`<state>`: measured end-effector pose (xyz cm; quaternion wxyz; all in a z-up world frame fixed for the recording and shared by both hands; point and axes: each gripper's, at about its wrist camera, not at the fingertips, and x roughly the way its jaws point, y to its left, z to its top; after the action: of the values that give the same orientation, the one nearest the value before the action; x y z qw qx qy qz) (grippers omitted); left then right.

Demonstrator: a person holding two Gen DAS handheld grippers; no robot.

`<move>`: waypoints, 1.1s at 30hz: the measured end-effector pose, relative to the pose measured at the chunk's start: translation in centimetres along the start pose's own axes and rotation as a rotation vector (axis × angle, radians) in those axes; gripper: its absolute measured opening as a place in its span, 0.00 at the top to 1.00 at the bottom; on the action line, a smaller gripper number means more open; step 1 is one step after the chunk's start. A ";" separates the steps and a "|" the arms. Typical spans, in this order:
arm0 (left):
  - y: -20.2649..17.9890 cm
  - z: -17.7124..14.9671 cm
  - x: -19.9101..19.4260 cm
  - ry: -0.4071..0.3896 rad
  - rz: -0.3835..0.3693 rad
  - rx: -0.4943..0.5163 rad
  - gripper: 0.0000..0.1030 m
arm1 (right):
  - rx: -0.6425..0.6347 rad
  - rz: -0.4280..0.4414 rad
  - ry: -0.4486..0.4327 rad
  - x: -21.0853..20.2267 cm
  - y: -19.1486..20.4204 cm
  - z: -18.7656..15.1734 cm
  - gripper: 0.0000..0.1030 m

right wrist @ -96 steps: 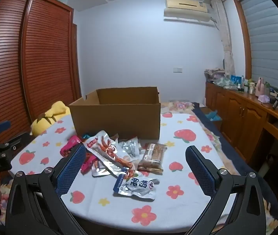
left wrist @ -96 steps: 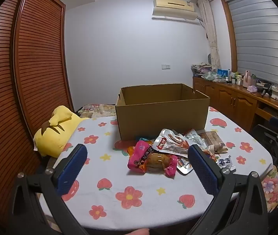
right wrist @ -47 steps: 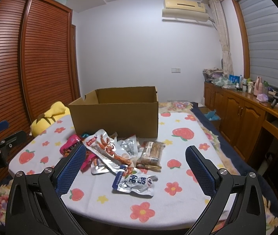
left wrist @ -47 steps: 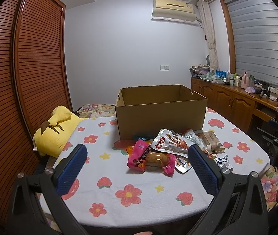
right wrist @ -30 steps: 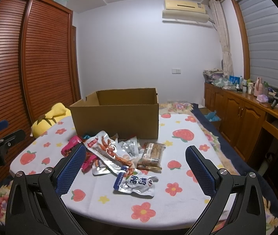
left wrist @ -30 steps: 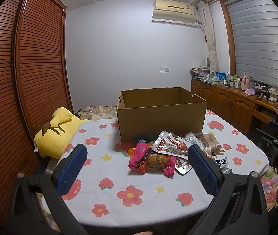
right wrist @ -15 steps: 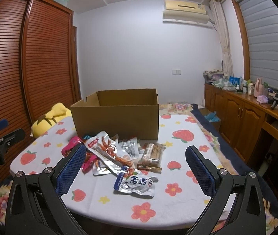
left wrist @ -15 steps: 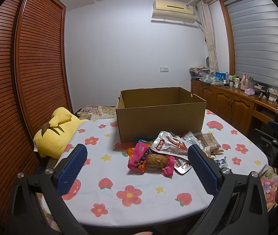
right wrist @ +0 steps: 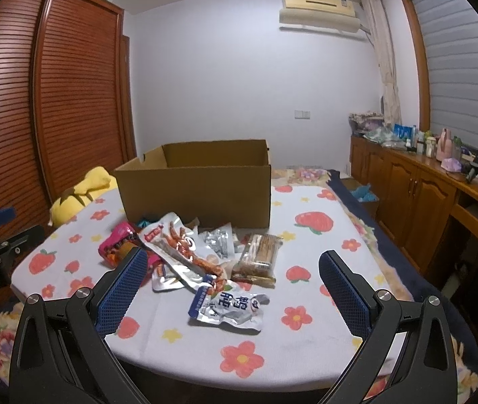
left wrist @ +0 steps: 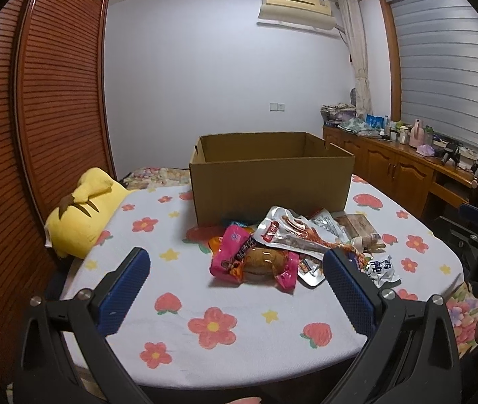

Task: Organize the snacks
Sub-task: 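Reach the left tool to the pink sausage pack while the right tool reaches the white-blue pouch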

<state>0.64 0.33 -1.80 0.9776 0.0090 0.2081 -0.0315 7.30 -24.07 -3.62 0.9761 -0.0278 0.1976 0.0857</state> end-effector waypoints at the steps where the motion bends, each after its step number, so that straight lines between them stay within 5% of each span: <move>1: 0.0 -0.1 0.2 0.005 -0.006 -0.001 0.00 | -0.002 -0.001 0.005 0.2 -0.1 -0.1 0.00; 20: -1.4 -0.5 6.0 0.087 -0.064 0.086 0.00 | -0.045 0.091 0.218 8.0 -2.0 -2.7 0.02; 33: -0.7 0.0 11.8 0.225 -0.142 0.084 0.06 | -0.095 0.149 0.304 10.4 -1.4 -3.5 0.04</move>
<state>11.38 -1.03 -6.63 0.9420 0.0389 0.3152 -0.1081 15.63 -24.15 -10.82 0.9236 -0.0720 0.3399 0.1618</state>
